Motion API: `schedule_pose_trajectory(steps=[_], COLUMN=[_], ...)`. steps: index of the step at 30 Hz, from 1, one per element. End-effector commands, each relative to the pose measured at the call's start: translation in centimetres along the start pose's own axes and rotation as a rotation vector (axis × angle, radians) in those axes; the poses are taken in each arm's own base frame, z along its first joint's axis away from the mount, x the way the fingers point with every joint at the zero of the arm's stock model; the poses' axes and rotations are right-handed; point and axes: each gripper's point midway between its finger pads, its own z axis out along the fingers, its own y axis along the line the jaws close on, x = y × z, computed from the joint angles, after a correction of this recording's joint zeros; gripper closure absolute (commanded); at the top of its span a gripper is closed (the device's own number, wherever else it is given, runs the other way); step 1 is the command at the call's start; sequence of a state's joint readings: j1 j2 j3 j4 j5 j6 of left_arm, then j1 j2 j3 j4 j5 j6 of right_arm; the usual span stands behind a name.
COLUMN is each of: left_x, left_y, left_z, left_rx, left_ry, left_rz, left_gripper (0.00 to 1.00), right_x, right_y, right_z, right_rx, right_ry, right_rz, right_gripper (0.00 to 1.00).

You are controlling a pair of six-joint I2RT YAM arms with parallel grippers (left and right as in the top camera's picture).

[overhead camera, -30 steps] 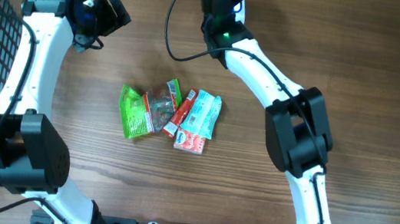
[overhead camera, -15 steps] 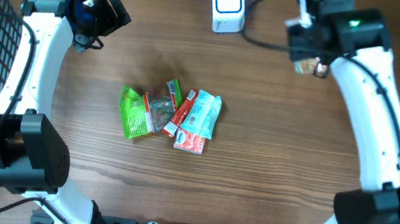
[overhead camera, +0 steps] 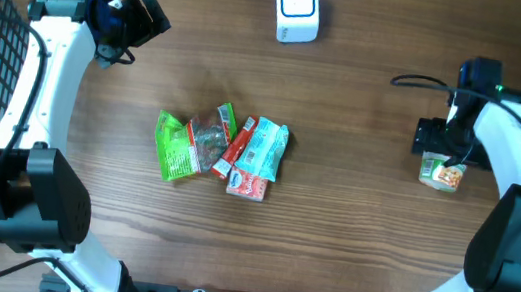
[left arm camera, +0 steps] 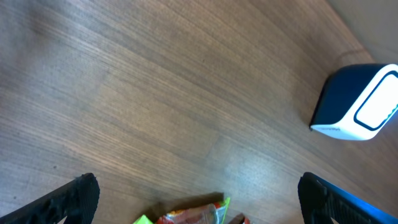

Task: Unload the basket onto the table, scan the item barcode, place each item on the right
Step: 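Move the noodle cup away from the scanner to the right side, then grasp the mint-green packet with the right gripper and lift it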

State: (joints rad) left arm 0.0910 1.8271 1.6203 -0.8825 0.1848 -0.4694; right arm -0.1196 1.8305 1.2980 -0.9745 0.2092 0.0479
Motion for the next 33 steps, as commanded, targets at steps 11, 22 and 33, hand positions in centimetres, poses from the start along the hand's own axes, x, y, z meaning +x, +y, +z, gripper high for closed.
schedule_pose_trajectory(steps=[11,22,33], left_x=[-0.2,-0.2,-0.2], left_y=[0.0,0.0,0.0], left_z=[-0.1,-0.1,-0.1], left_rx=[0.005,0.005,0.005], left_ry=[-0.002,-0.002,-0.002], left_rz=[-0.005,-0.005,-0.005], left_gripper=[0.0,0.0,0.0], right_x=[1.0,5.8,4.6], right_y=[20.1,32.1,31.6], right_z=[-16.5,-6.6,-4.3], right_rx=[-0.864,-0.763,-0.684], right_ry=[-0.07,-0.212,-0.213], right_rz=[-0.326,-0.273,-0.141], right_gripper=[0.0,0.0,0.16])
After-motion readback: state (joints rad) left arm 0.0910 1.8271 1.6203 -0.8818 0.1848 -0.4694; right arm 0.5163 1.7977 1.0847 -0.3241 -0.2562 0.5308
